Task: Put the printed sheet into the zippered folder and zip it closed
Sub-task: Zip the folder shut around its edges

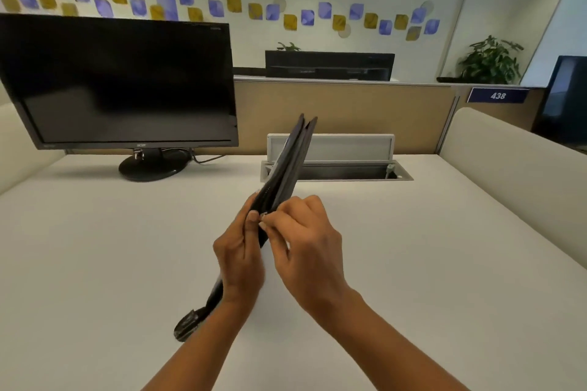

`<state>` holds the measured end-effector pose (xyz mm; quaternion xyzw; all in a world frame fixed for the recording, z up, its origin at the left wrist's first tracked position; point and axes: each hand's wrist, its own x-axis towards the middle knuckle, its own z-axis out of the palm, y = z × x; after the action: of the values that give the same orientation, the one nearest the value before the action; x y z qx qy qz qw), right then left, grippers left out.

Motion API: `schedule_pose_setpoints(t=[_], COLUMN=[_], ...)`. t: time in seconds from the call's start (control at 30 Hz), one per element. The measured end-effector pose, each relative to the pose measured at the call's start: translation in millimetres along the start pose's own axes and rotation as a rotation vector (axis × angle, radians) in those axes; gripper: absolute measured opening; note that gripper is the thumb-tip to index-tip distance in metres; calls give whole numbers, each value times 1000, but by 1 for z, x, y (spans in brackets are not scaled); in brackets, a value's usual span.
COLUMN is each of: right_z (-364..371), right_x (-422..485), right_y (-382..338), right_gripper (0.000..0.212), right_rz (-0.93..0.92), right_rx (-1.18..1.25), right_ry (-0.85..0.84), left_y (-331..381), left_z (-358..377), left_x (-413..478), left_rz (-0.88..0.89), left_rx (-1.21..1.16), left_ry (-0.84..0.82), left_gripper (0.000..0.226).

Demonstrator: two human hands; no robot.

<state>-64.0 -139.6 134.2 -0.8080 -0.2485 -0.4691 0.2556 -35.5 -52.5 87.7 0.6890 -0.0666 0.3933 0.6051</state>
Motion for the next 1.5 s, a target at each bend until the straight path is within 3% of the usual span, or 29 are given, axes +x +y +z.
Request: schedule_pose_setpoints(t=[0.1,0.27,0.53,0.77,0.93,1.1,1.37,1.43,1.5], right_z=[8,22,29,24,23,25,24,27,29], right_x=[-1,-20,-16,13,29,24,10,4,-3], right_y=[-3,5,7,-1,-7,-8,-1,0,0], right_gripper=[9,15,20,18,17,18,21,22,23], right_rz=[-162,-321,-360,-352,-299,-285,-257,-270,-282], right_rx=[-70,-117,-57,-8,78,116,212,245,273], right_ry=[-40,-155,-129,-40,-38,-46,-95,-76,-58], left_y=[9,14,10,8,11,10,33,37,40], left_z=[-3,-14,-24,-27,-28,-30,-58,-63,-67], left_x=[7,19,15,12,12,9,50,66,74], left_rz=[-132,-293,-231,-216,-200,-181,102,90,-40], left_rx=[-128,-280,-269,-270,-199,-173,187,295,270], left_ry=[86,204,106,83,77,90,-21,-156,-294], left_gripper=[42,31,44,41,25,33,28,22,15])
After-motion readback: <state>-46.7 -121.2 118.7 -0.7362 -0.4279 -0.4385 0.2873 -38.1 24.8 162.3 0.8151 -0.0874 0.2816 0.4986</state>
